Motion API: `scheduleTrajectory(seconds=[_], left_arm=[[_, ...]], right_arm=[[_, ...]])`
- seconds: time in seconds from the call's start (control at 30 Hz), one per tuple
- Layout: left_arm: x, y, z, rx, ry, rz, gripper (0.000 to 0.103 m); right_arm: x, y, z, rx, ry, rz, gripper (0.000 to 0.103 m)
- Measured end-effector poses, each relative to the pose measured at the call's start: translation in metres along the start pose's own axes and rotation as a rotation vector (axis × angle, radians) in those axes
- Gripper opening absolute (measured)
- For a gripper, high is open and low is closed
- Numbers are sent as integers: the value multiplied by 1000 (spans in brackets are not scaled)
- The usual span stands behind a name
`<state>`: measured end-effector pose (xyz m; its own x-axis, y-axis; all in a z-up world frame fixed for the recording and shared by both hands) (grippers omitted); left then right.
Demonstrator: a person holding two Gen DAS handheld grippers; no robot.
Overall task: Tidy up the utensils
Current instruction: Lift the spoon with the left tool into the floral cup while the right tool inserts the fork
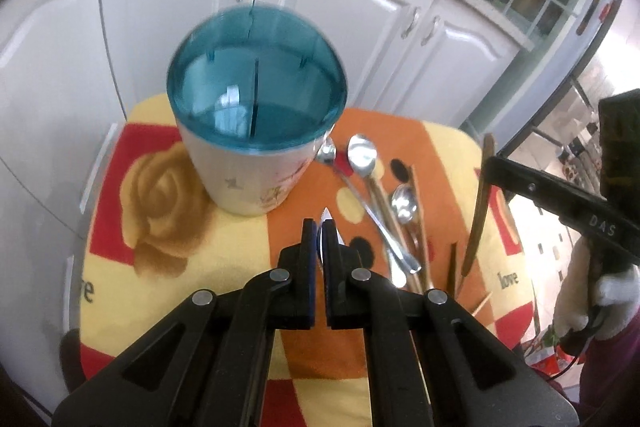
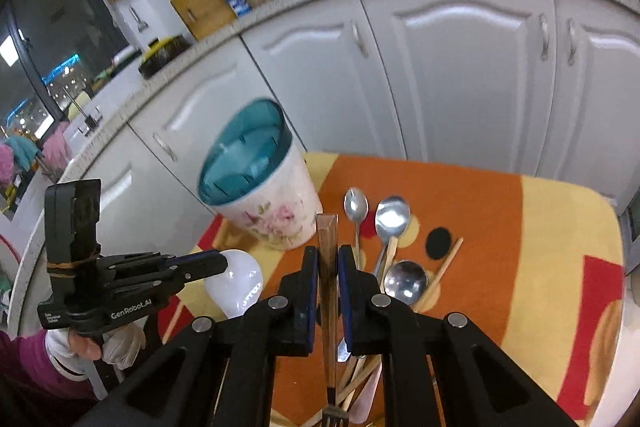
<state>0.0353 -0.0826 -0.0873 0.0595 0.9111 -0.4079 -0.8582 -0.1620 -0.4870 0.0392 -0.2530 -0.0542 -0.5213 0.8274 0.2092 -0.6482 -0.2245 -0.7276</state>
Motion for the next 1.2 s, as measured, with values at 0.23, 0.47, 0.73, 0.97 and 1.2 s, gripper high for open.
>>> scheduleTrajectory(seconds=[0.23, 0.47, 0.73, 0.97, 1.2], left_arm=[[-10, -22, 28, -67, 18, 1, 1], [-11, -43, 51, -126, 25, 20, 1], [-5, -81, 82, -222, 23, 43, 1], [6, -133, 99, -341, -35, 46, 1], [22, -171, 79, -419, -141, 34, 1]], right_arm=[[6, -14, 19, -65, 26, 19, 9], [18, -47, 38, -134, 34, 66, 9], [35, -101, 62, -215, 49, 144, 9], [51, -159, 83, -286, 70, 226, 9], [61, -202, 60, -323, 114, 275, 9]])
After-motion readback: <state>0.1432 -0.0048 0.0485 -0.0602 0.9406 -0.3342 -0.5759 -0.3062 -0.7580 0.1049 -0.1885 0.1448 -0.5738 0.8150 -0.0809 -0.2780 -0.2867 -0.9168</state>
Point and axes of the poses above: each gripper's, at about its wrist camera, not at the fingertips, and z roughly against the way its jaws point, x to its left, y to its underside, the point moved 10 cm from there along -z, roughly the way its jaws point, and after that the axes turned 15 degrees about z, right-handed, at the moved point
